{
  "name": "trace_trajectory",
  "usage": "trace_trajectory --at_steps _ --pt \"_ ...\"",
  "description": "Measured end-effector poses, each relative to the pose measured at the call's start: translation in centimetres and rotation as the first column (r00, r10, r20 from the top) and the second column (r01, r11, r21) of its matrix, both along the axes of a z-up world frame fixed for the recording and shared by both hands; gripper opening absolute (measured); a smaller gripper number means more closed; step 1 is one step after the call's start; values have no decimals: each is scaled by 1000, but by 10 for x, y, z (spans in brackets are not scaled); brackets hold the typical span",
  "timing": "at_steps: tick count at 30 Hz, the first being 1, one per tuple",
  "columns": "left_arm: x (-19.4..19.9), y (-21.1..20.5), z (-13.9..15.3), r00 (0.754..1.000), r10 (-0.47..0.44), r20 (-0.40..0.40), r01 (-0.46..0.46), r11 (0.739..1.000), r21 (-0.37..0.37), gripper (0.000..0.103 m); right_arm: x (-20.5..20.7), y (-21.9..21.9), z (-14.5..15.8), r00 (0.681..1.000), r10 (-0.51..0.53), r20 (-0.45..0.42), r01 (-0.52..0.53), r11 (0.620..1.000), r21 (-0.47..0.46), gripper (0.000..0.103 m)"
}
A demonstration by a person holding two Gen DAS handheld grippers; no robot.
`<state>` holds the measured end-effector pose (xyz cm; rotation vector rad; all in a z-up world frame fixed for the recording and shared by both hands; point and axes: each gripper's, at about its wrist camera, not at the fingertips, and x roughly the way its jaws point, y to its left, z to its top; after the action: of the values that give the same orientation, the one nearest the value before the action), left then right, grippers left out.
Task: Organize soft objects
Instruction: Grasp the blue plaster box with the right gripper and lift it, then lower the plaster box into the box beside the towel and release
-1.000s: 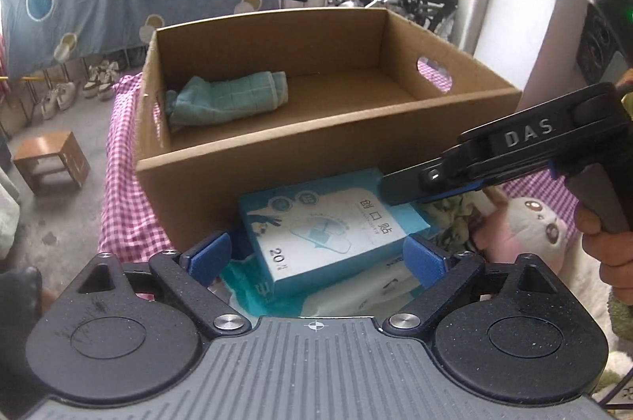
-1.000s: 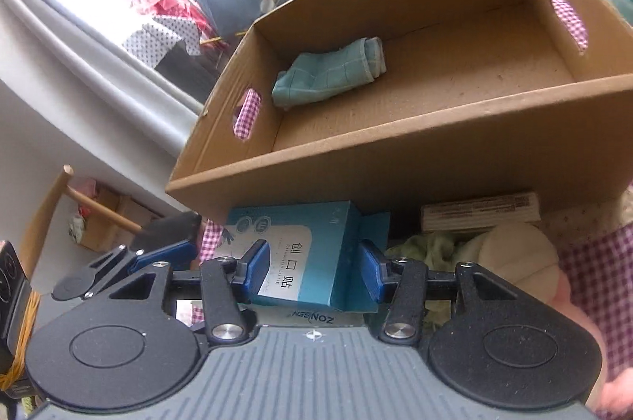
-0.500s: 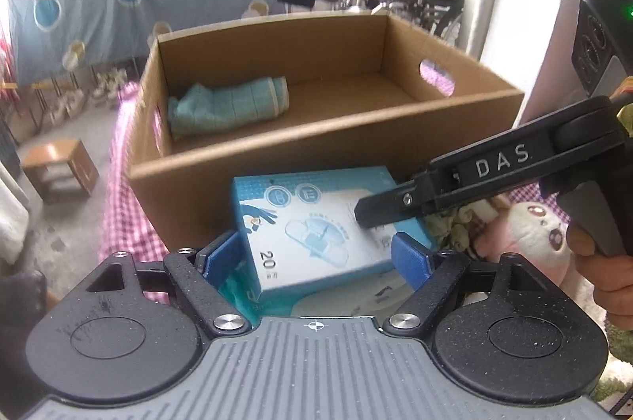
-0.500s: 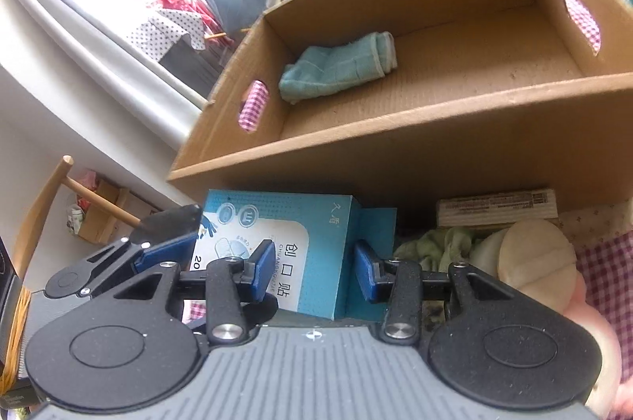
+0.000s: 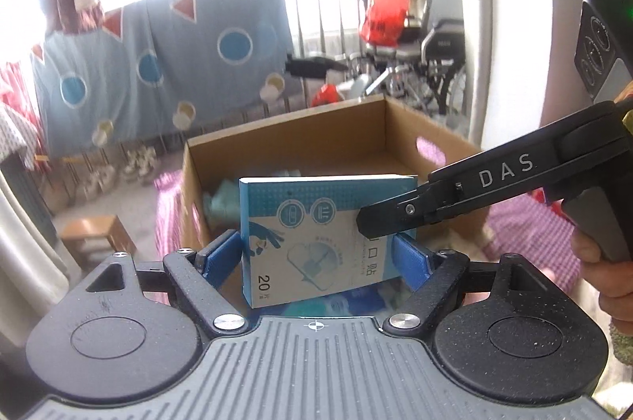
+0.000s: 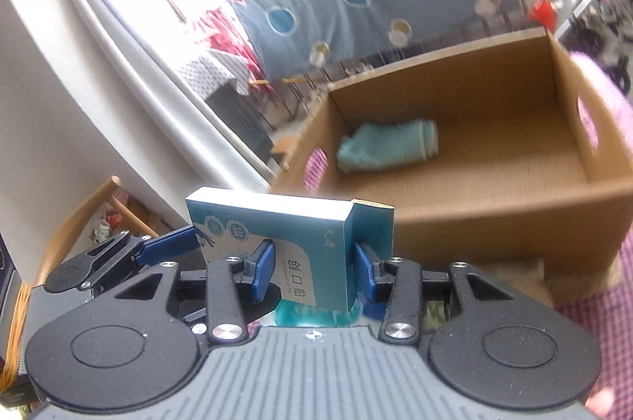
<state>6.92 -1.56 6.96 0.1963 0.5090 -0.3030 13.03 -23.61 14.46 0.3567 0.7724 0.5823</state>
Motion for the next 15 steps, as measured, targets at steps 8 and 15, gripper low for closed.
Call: trace_trajectory --at_steps 8,15 --pt "44 -5 24 998 -5 61 4 1000 4 83 46 7 36 997 44 67 -41 998 -51 46" --pt "124 1 1 990 5 -140 -11 999 -42 83 142 18 5 983 90 -158 -104 991 -83 47"
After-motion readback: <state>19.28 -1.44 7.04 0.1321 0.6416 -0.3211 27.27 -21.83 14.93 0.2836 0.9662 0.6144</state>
